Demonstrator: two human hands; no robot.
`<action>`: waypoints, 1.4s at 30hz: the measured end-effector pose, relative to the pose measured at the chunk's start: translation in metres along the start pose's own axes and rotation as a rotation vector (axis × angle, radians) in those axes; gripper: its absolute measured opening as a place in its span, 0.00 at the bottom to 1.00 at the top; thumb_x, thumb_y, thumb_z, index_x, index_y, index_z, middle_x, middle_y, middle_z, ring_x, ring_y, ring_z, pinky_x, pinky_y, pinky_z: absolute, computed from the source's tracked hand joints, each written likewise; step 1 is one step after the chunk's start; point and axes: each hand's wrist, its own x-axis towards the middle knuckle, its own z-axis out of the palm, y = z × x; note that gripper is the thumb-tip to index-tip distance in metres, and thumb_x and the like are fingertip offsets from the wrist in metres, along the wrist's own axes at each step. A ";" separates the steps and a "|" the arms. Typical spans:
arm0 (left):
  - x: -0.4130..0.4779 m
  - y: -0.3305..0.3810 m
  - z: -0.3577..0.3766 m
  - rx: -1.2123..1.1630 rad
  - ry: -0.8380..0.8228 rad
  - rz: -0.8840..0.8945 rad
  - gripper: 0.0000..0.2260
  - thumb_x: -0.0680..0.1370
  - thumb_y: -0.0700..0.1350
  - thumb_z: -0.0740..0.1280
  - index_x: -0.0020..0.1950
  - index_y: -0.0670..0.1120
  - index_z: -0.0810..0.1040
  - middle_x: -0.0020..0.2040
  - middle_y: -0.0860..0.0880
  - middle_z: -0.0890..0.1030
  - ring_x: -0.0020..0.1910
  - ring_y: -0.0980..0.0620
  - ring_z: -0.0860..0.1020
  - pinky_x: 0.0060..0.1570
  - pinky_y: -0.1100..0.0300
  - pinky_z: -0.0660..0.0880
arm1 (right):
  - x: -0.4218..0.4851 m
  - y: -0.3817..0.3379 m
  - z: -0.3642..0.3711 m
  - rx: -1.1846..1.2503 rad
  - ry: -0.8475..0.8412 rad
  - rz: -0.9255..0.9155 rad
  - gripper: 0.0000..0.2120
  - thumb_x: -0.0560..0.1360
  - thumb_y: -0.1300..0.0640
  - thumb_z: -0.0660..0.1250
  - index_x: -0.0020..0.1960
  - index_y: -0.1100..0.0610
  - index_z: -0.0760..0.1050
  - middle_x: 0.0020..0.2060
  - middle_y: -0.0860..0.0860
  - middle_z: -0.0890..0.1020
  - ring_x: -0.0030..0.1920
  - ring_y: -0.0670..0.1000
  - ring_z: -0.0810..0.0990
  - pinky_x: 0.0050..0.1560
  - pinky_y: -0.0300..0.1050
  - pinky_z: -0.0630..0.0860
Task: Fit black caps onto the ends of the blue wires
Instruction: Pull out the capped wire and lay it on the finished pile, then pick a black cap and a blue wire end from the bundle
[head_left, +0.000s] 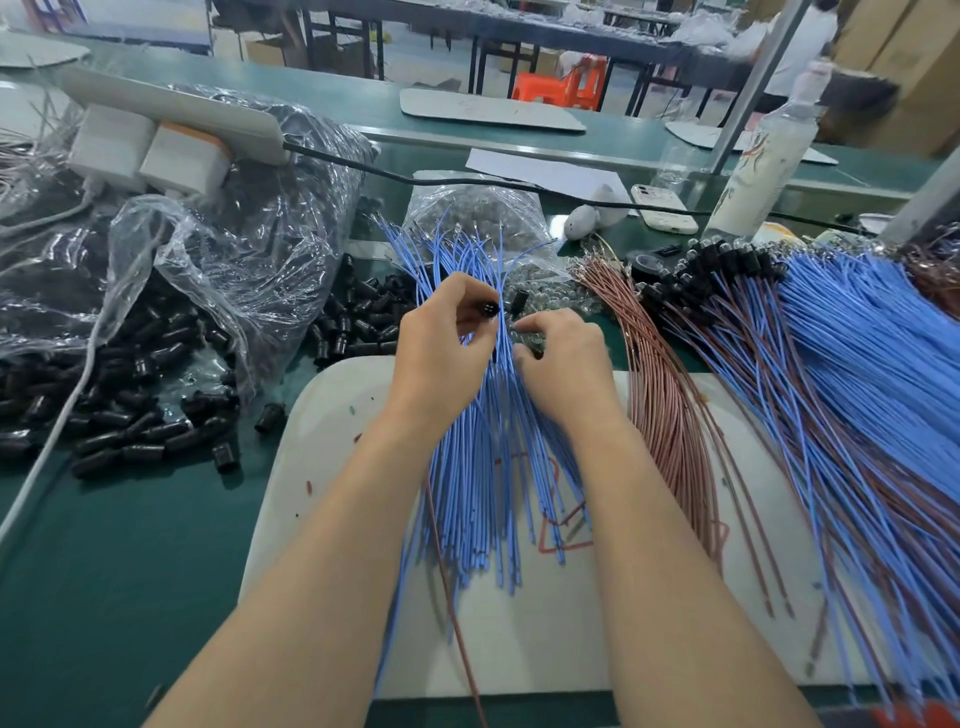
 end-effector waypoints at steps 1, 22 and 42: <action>0.000 0.000 0.000 -0.003 -0.004 -0.002 0.07 0.75 0.34 0.66 0.51 0.43 0.78 0.44 0.52 0.81 0.46 0.57 0.80 0.50 0.70 0.74 | 0.000 0.000 0.000 -0.020 -0.013 0.003 0.13 0.78 0.55 0.63 0.62 0.52 0.76 0.62 0.51 0.75 0.64 0.56 0.68 0.64 0.52 0.67; 0.000 0.001 -0.001 -0.004 -0.010 -0.027 0.07 0.76 0.35 0.66 0.51 0.45 0.78 0.46 0.53 0.81 0.47 0.59 0.79 0.51 0.71 0.74 | 0.005 0.017 -0.007 0.431 0.161 0.233 0.19 0.74 0.69 0.55 0.56 0.56 0.78 0.51 0.51 0.82 0.49 0.48 0.77 0.48 0.38 0.70; -0.002 0.004 0.000 0.004 -0.035 -0.037 0.08 0.76 0.35 0.65 0.53 0.45 0.78 0.46 0.53 0.81 0.47 0.58 0.79 0.53 0.68 0.75 | 0.007 0.022 0.001 0.090 0.031 0.081 0.18 0.80 0.63 0.56 0.62 0.50 0.78 0.64 0.51 0.75 0.63 0.58 0.72 0.65 0.52 0.69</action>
